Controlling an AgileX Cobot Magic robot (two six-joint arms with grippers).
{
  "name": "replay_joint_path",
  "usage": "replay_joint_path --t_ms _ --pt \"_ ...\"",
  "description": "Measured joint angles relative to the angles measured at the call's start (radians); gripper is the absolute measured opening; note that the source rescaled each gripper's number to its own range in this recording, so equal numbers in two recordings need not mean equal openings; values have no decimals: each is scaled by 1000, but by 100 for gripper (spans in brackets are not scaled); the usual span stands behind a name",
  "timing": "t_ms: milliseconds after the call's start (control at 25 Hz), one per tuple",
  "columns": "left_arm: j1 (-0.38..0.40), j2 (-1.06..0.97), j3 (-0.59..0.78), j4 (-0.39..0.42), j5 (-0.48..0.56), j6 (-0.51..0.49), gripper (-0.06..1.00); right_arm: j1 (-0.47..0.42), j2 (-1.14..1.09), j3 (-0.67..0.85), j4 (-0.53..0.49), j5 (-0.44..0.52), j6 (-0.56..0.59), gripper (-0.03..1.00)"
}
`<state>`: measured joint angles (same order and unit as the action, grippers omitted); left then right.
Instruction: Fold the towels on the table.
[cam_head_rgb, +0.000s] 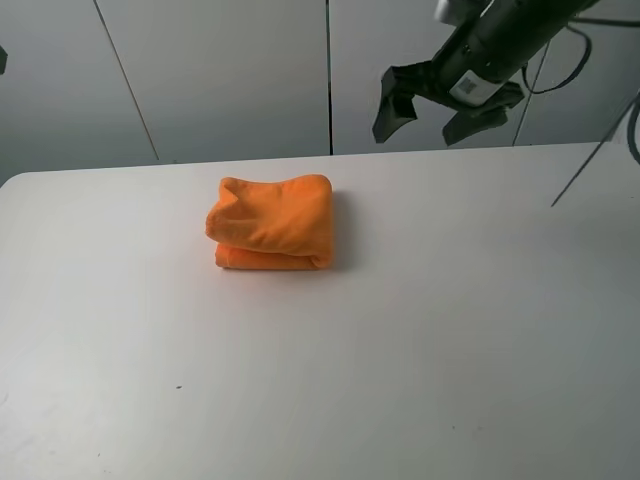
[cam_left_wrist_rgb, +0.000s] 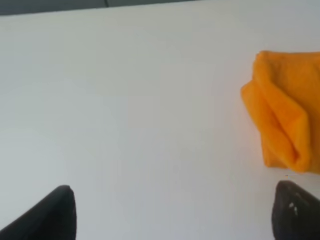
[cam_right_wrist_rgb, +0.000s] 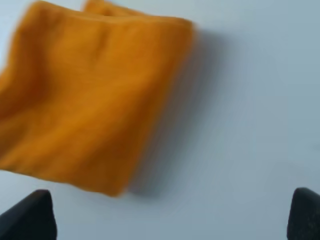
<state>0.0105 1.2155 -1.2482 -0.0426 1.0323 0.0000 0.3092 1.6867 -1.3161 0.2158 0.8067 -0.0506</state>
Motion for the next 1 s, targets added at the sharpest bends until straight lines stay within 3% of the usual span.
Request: replay_joint_path --t_ms 40,160,360,520,720,1000 --pt "14 -64 55 -5 -13 0 100 0 -65 44 -65 -4 37 100" --pt "28 -261 187 -23 -27 0 100 2 -315 177 -131 -11 79 100" --pt "28 -583 343 -20 -8 -20 100 8 -688 437 -154 -2 91 100" --pt "28 -805 434 31 59 -42 100 8 -990 601 -154 29 94 100" --pt "28 -1011 512 80 87 -46 100 8 -1322 684 -154 111 94 100" --pt "28 -1183 621 101 110 -46 100 8 -1577 754 -216 199 94 100"
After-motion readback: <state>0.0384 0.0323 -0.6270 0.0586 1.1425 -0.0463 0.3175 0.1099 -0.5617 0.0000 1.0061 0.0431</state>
